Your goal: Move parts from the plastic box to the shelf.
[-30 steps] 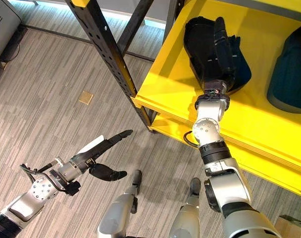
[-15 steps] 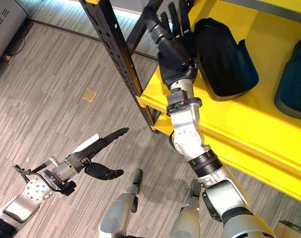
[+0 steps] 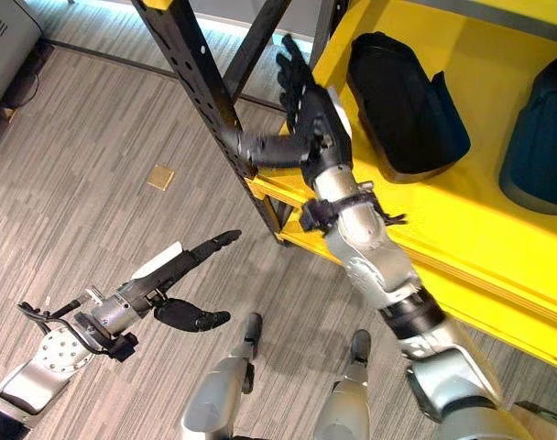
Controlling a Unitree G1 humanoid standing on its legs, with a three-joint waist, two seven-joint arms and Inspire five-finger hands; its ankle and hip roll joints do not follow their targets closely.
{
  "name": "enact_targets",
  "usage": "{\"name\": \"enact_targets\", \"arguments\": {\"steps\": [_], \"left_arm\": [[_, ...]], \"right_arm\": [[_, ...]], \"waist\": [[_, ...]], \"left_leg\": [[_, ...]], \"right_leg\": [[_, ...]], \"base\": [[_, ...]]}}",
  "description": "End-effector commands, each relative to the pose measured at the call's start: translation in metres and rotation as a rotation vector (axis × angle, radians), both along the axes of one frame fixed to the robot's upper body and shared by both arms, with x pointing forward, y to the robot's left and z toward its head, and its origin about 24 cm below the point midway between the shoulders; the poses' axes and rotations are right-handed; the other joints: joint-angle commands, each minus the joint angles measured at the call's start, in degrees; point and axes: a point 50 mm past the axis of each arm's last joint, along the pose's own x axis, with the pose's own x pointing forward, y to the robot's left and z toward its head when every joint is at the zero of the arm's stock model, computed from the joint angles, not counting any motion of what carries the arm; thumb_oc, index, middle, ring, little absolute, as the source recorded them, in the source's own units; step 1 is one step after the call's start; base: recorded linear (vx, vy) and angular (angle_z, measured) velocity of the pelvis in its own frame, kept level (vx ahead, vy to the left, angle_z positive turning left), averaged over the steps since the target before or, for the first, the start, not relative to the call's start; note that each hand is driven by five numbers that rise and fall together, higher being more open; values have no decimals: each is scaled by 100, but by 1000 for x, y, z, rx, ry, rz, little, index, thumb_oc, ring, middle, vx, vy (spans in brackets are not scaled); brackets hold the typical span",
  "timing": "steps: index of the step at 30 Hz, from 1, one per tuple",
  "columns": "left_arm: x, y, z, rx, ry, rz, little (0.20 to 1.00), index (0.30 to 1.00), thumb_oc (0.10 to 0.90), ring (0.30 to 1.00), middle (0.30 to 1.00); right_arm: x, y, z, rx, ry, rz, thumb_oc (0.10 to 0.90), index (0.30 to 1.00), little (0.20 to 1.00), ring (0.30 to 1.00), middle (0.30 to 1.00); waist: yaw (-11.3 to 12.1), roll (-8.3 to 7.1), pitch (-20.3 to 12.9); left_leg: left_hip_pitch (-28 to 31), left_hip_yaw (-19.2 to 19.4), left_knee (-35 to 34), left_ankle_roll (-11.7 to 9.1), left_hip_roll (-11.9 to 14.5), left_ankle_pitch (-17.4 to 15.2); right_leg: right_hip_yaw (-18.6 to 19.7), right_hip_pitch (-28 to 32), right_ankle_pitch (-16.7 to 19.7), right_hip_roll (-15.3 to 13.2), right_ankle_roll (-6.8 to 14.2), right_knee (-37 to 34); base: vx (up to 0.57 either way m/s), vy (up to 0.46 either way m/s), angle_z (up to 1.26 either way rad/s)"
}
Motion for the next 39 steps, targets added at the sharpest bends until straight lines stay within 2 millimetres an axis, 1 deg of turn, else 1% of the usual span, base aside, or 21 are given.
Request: {"name": "enact_targets", "arguments": {"steps": [1, 2, 3, 5, 8, 11, 12, 13, 14, 18, 21, 24, 27, 33, 34, 36, 39], "left_arm": [[-13, 1, 32, -107, -122, -24, 1000, 1000, 900, 1000, 1000], [-13, 2, 31, -105, -120, -10, 1000, 1000, 900, 1000, 1000], [-13, 4, 32, -96, -126, -2, 1000, 1000, 900, 1000, 1000], [-13, 7, 32, -93, -129, 15, 1000, 1000, 900, 1000, 1000], [-16, 12, 30, -86, -141, 37, 1000, 1000, 900, 1000, 1000], [-17, 14, 30, -82, -143, 45, 1000, 1000, 900, 1000, 1000], [-19, 16, 30, -76, -146, 52, 1000, 1000, 900, 1000, 1000], [-19, 16, 29, -76, -146, 50, 1000, 1000, 900, 1000, 1000], [-20, 18, 30, -78, -147, 54, 1000, 1000, 900, 1000, 1000], [-20, 20, 31, -76, -145, 52, 1000, 1000, 900, 1000, 1000], [-19, 20, 33, -72, -149, 45, 1000, 1000, 900, 1000, 1000], [-19, 20, 36, -68, -152, 36, 1000, 1000, 900, 1000, 1000], [-18, 21, 39, -60, -152, 21, 1000, 1000, 900, 1000, 1000], [-17, 19, 43, -53, -157, -10, 1000, 1000, 900, 1000, 1000], [-17, 18, 43, -50, -157, -15, 1000, 1000, 900, 1000, 1000], [-15, 17, 43, -44, -158, -26, 1000, 1000, 900, 1000, 1000], [-14, 17, 43, -37, -156, -29, 1000, 1000, 900, 1000, 1000]], "right_arm": [[-45, -2, 67, -256, -415, 7, 900, 1000, 1000, 1000, 1000], [-49, -12, 67, -352, -404, -28, 900, 1000, 1000, 1000, 1000], [-54, -19, 70, -412, -430, -60, 900, 1000, 1000, 1000, 1000], [-58, -30, 71, -553, -449, -110, 900, 1000, 1000, 1000, 1000], [-69, -51, 79, -688, -482, -202, 900, 1000, 1000, 1000, 1000], [-78, -62, 83, -775, -525, -264, 900, 1000, 1000, 1000, 1000], [-84, -68, 89, -831, -578, -311, 900, 1000, 1000, 1000, 1000], [-85, -69, 89, -856, -597, -329, 900, 1000, 1000, 1000, 1000], [-91, -72, 96, -935, -688, -390, 900, 1000, 1000, 1000, 1000], [-95, -73, 99, -959, -707, -396, 900, 1000, 1000, 1000, 1000], [-92, -72, 98, -926, -667, -372, 900, 1000, 1000, 1000, 1000], [-86, -70, 95, -912, -636, -344, 900, 1000, 1000, 1000, 1000], [-79, -66, 92, -929, -642, -329, 900, 1000, 1000, 1000, 1000], [-68, -63, 92, -963, -655, -351, 900, 1000, 1000, 1000, 1000], [-65, -62, 92, -963, -645, -348, 900, 1000, 1000, 1000, 1000], [-51, -64, 91, -959, -608, -368, 900, 1000, 1000, 1000, 1000], [-45, -65, 89, -971, -591, -383, 900, 1000, 1000, 1000, 1000]], "waist": [[-299, -340, -524], [-367, -395, -541], [-420, -436, -545], [-497, -505, -550], [-619, -602, -537], [-703, -662, -525], [-777, -695, -522], [-777, -696, -523], [-807, -715, -530], [-819, -717, -544], [-781, -707, -523], [-720, -677, -501], [-632, -638, -470], [-509, -601, -457], [-487, -594, -455], [-403, -570, -429], [-375, -554, -416]], "left_leg": [[113, 769, 549, 451, 144, -878], [121, 808, 546, 448, 173, -886], [122, 833, 540, 438, 196, -889], [111, 864, 554, 423, 233, -903], [85, 927, 558, 418, 286, -908], [74, 965, 562, 413, 312, -918], [77, 1009, 560, 407, 335, -927], [79, 1015, 561, 404, 340, -929], [85, 1038, 557, 408, 348, -940], [92, 1065, 550, 399, 369, -951], [89, 1052, 534, 395, 372, -931], [62, 1008, 530, 389, 354, -916], [34, 962, 534, 367, 334, -904], [-10, 895, 542, 369, 307, -901], [-21, 885, 548, 370, 302, -901], [-65, 823, 575, 369, 289, -896], [-87, 786, 575, 363, 285, -884]], "right_leg": [[94, -141, -677, 23, -54, 634], [125, -156, -678, 44, -49, 638], [151, -180, -675, 62, -44, 640], [183, -203, -681, 86, -41, 651], [205, -252, -667, 123, -33, 667], [219, -282, -653, 146, -32, 675], [231, -304, -647, 157, -30, 679], [233, -307, -648, 159, -29, 682], [256, -310, -640, 168, -29, 670], [284, -303, -637, 183, -20, 636], [276, -302, -638, 186, -27, 626], [237, -278, -669, 176, -39, 620], [170, -269, -697, 150, -59, 622], [100, -267, -716, 127, -58, 609], [91, -264, -723, 125, -63, 609], [56, -260, -744, 125, -74, 619], [34, -266, -757, 126, -78, 630]], "base": [[2, -34, -9], [-13, -52, -12], [-27, -53, -12], [-31, -41, -17], [-49, -48, -14], [-39, -26, -16], [-39, -15, -10], [-38, -8, -16], [-23, -7, -12], [-17, -17, -14], [-9, -7, -2], [0, 0, 0], [0, 0, 0], [-3, -7, 2], [-3, -23, 5], [-3, -34, 4], [5, -24, 9]]}}
